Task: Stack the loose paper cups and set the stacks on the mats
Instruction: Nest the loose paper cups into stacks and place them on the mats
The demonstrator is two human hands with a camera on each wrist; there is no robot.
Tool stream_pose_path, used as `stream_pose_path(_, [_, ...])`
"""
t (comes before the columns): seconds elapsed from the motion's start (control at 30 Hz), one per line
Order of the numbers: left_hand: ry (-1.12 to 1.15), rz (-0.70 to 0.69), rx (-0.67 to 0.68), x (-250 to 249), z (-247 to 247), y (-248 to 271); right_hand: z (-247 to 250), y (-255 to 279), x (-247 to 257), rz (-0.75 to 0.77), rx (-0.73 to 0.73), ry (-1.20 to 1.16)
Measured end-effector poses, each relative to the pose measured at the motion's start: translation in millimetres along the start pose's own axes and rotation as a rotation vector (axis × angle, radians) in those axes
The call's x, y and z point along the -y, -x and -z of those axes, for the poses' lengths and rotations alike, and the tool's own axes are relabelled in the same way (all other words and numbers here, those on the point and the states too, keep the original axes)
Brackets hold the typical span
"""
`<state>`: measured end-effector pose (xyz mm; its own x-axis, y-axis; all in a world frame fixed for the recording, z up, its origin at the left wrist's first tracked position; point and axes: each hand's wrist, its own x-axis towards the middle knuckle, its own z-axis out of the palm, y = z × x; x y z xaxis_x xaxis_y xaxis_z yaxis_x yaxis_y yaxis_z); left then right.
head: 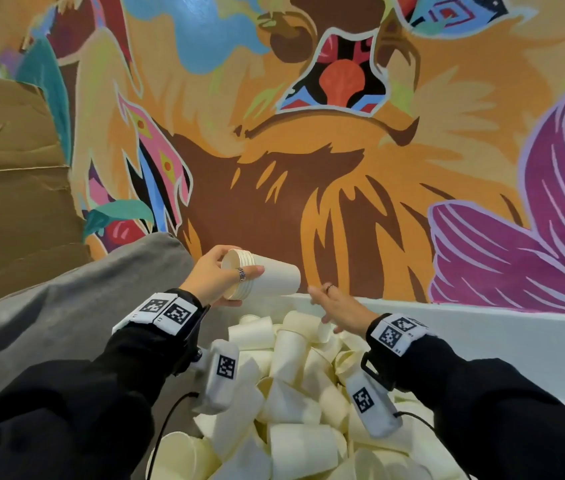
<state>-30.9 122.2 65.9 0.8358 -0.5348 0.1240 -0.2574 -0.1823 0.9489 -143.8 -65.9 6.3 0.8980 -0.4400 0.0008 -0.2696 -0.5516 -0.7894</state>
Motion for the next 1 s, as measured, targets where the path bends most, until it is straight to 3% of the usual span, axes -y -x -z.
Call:
stream_pose_path(0.2, [-0.03, 0.012, -0.063, 18, 20, -10, -41, -37, -9, -0.142, 0.271, 0.336])
stream_pose_path(0.57, [-0.093, -0.03, -0.089, 28, 35, -29, -66, -70, -23, -0.217, 0.357, 0.415])
stream_pose_path(0.73, [-0.086, -0.058, -0.09, 28, 35, -36, -60, -75, -12, -0.072, 0.25, 0.36])
stream_pose_path(0.9, [-0.069, -0.076, -0.102, 23, 36, -42, -53, -66, 3, 0.207, -0.137, 0.193])
stream_pose_path(1.0, [-0.034, -0.096, -0.112, 19, 35, -44, -47, -58, 9, 0.28, -0.297, 0.113])
